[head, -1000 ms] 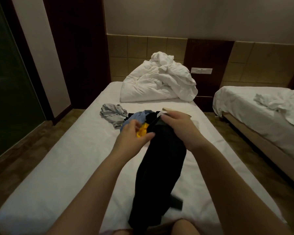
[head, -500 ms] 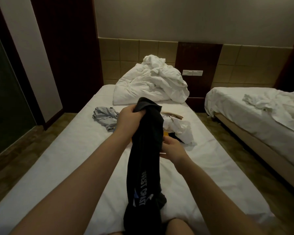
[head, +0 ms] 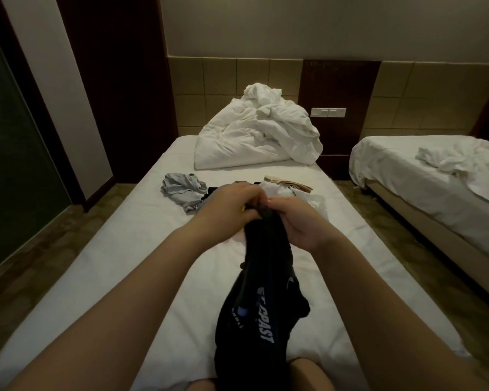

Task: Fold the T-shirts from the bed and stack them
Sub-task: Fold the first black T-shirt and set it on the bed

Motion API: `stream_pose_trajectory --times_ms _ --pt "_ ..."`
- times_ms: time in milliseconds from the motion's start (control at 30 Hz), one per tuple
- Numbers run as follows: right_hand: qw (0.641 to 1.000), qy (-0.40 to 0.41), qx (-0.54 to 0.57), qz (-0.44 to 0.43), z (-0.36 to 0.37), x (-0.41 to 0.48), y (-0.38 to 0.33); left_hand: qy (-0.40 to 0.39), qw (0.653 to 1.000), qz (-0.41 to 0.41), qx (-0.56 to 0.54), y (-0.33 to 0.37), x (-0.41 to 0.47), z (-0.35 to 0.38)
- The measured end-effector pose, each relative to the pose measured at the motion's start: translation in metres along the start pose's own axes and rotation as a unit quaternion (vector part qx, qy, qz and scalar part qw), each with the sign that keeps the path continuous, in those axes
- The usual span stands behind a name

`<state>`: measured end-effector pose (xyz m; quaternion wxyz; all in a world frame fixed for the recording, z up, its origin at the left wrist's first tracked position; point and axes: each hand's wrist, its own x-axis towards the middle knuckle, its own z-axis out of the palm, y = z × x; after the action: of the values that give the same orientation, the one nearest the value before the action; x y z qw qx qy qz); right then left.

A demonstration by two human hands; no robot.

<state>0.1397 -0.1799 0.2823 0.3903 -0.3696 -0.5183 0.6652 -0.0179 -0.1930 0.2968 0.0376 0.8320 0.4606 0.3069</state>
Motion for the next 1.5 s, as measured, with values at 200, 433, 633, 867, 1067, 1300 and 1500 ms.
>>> stream_pose_trajectory --times_ms 200,433,633,867,1067,1300,1500 --pt "0.996 0.033 -0.083 -0.026 -0.004 -0.012 0.026 0.067 0.985 -0.101 -0.121 0.001 0.01 0.007" --pt "0.946 0.101 -0.309 0.007 -0.002 -0.01 0.1 0.126 0.973 -0.183 -0.058 -0.007 0.035 -0.003" --pt "0.907 0.245 -0.341 0.001 -0.029 -0.002 0.099 0.085 0.972 -0.217 0.002 -0.039 0.043 -0.033" --pt "0.882 0.275 -0.381 -0.042 -0.065 -0.008 0.074 0.018 0.955 -0.298 -0.006 -0.079 0.039 -0.084" --pt "0.903 0.25 -0.337 -0.095 -0.051 -0.008 0.03 -0.007 0.915 -0.377 -0.147 -0.083 0.008 -0.06" --pt "0.948 0.141 -0.278 -0.07 -0.004 -0.017 -0.011 -0.202 0.902 -0.286 -0.254 -0.039 -0.032 0.022" --pt "0.946 0.073 -0.309 -0.07 0.008 -0.03 -0.019 -0.029 0.908 -0.237 -0.344 0.003 -0.037 0.085"
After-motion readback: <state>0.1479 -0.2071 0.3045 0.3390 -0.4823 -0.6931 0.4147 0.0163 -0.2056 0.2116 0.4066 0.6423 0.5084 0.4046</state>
